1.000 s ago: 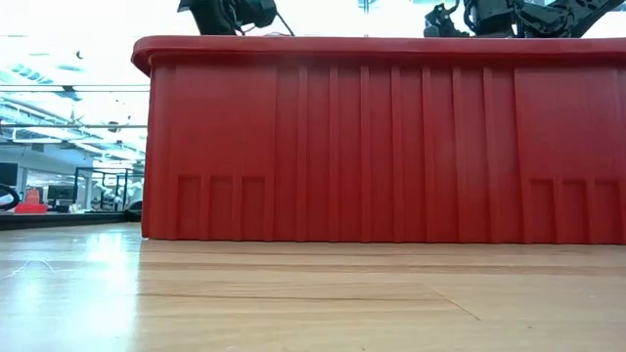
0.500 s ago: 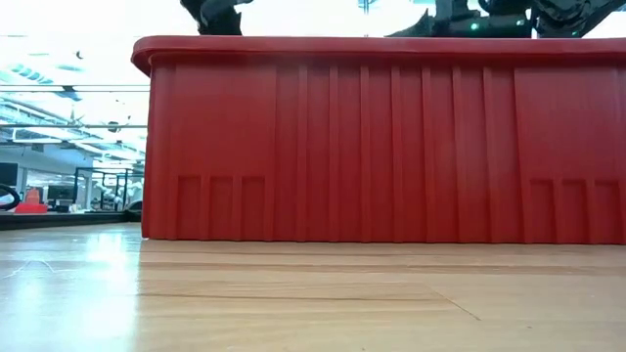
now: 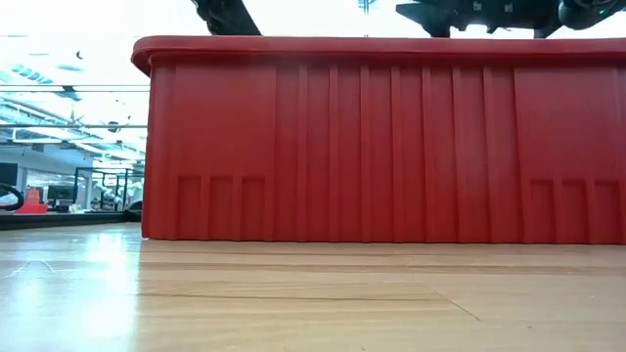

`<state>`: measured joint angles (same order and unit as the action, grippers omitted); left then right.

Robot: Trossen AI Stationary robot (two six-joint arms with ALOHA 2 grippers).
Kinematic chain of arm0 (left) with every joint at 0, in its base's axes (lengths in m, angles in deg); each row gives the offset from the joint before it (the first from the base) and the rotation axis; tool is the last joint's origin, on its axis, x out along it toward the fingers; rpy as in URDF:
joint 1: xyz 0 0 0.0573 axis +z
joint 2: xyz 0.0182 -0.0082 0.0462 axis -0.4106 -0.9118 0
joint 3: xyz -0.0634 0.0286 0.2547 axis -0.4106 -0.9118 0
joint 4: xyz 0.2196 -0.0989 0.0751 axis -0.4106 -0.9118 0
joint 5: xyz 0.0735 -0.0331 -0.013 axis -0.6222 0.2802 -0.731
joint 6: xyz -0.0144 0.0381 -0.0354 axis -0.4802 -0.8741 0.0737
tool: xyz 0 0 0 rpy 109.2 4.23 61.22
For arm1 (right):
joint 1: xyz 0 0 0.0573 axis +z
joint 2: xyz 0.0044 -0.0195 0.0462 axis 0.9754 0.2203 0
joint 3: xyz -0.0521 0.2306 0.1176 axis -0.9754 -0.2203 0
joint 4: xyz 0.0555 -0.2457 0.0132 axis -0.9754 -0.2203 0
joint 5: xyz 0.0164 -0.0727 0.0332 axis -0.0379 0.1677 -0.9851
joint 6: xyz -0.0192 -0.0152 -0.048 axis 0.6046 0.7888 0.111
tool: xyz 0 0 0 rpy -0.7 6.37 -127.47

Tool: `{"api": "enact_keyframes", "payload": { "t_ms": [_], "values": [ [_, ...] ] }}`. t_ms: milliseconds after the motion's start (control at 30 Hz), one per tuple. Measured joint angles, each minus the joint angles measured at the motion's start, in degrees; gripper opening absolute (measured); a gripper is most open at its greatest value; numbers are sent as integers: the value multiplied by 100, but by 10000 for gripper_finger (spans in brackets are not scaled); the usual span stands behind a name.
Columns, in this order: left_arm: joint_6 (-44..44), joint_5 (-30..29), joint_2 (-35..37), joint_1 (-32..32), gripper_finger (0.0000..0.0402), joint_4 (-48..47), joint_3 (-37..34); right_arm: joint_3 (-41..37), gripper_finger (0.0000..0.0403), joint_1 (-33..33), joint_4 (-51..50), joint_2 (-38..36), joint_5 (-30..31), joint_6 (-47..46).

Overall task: Pick and place slides into bin
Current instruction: Return to Home Position

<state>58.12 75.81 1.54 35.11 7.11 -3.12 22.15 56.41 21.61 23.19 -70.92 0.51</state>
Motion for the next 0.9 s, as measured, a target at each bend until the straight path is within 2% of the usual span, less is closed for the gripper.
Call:
{"api": "enact_keyframes", "payload": {
  "t_ms": [100, 367, 567, 900],
  "values": [
    [109, -42, 78, -192, 255, 32, -195, 0, 141, 149, -92, -12, 0, -225],
    [455, -758, 541, -698, 255, 345, -672, 0, 141, 563, -568, -28, 39, -205],
    [451, -817, 1183, -1068, 255, 1076, -1380, 0, 141, 910, -851, -40, 624, -117],
    [518, -790, 2053, -1178, 255, 1366, -2084, 4, 141, 1410, -609, -255, 603, 262]
  ]
}}
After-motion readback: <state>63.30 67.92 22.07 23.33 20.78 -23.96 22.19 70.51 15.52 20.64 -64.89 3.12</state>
